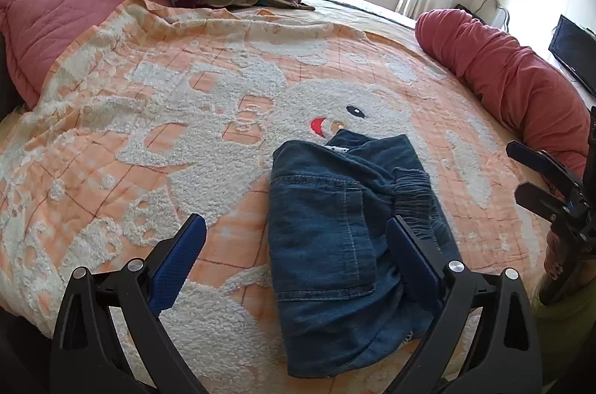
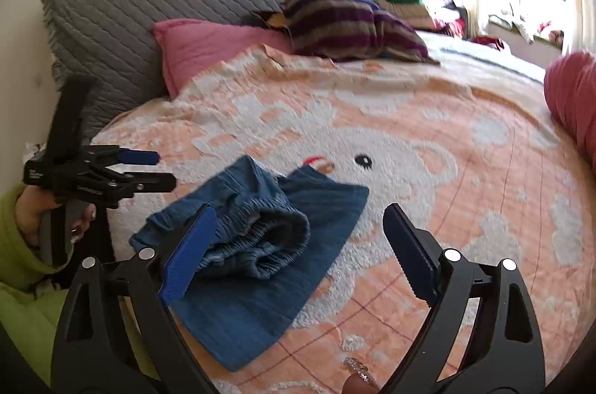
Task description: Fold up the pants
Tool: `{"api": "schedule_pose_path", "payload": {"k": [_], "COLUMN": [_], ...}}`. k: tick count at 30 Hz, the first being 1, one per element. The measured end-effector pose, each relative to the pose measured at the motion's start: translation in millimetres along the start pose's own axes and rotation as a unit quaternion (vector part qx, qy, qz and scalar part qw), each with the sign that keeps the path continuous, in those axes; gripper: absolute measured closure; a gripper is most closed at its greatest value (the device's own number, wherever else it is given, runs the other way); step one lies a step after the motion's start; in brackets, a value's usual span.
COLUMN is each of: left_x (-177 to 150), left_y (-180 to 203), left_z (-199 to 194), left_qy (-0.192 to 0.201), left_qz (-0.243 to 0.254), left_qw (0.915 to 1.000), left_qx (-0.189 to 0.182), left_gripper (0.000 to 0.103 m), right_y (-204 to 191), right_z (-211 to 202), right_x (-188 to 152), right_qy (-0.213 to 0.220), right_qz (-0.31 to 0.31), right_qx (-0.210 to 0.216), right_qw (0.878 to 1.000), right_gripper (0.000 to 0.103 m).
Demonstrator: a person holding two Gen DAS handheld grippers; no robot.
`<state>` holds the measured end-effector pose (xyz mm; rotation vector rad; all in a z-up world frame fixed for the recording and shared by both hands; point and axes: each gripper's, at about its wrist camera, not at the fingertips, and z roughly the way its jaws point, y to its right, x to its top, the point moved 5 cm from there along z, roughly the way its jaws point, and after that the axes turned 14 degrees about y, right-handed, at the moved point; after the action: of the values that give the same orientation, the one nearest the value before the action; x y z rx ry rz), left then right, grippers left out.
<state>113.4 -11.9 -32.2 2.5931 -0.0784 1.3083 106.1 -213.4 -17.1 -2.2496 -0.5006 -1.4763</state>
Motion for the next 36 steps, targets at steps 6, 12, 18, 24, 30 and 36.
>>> {"api": "schedule_pose_path", "payload": {"k": [6, 12, 18, 24, 30, 36], "left_x": [-7.8, -18.6, -28.1, -35.9, -37.1, -37.1], "left_y": [-3.5, -7.3, -11.4, -13.7, -7.2, 5.4], "left_z": [9.0, 21.0, 36.6, 53.8, 65.0, 70.8], "left_qy": [-0.012, -0.030, -0.048, -0.067, -0.075, -0.082], "left_qz": [-0.003, -0.014, -0.030, -0.055, -0.056, -0.064], "left_qw": [0.9999, 0.9995, 0.9984, 0.9960, 0.9950, 0.9928], "left_qx": [0.004, 0.001, -0.004, -0.022, -0.033, -0.060], "left_gripper": [0.006, 0.006, 0.006, 0.007, 0.009, 0.044], "right_y": [7.6, 15.7, 23.3, 25.1, 26.9, 21.9], "right_z": [15.6, 33.5, 53.0, 73.8, 86.6, 93.9], "right_x": [-17.0, -36.7, -49.5, -67.5, -70.3, -68.1], "right_qy": [-0.038, -0.078, -0.107, -0.139, -0.138, -0.135], "right_qz": [0.019, 0.052, 0.094, 0.132, 0.150, 0.137], "right_qx": [-0.013, -0.013, -0.005, 0.015, 0.036, 0.044], "right_qw": [0.999, 0.996, 0.990, 0.981, 0.978, 0.980], "right_gripper": [0.018, 0.018, 0.027, 0.041, 0.041, 0.053]}}
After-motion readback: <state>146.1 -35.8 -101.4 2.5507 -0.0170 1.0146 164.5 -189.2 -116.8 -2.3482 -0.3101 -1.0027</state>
